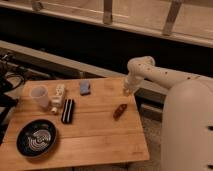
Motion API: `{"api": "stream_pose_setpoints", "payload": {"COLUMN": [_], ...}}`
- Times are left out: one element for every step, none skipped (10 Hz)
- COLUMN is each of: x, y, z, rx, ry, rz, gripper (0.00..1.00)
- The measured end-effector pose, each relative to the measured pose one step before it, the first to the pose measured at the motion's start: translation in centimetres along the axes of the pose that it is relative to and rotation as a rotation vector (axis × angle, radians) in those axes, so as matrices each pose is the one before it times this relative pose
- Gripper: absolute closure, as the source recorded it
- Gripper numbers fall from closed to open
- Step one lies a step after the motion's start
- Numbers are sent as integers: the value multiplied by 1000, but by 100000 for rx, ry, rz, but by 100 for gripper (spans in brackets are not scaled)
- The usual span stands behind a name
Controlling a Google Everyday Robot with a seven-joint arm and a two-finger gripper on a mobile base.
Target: Drag the pepper across the table
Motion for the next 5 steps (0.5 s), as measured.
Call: {"api": "stream_pose_setpoints", "payload": {"x": [-8, -154, -234, -103, 54], "y": [187, -158, -280, -206, 411], "z": [49, 71, -46, -7, 42], "rx": [-158, -110, -152, 319, -80], "ry": [95, -35, -190, -163, -9], "rz": [-206, 219, 452, 78, -488], "gripper": [100, 100, 100, 100, 100]}}
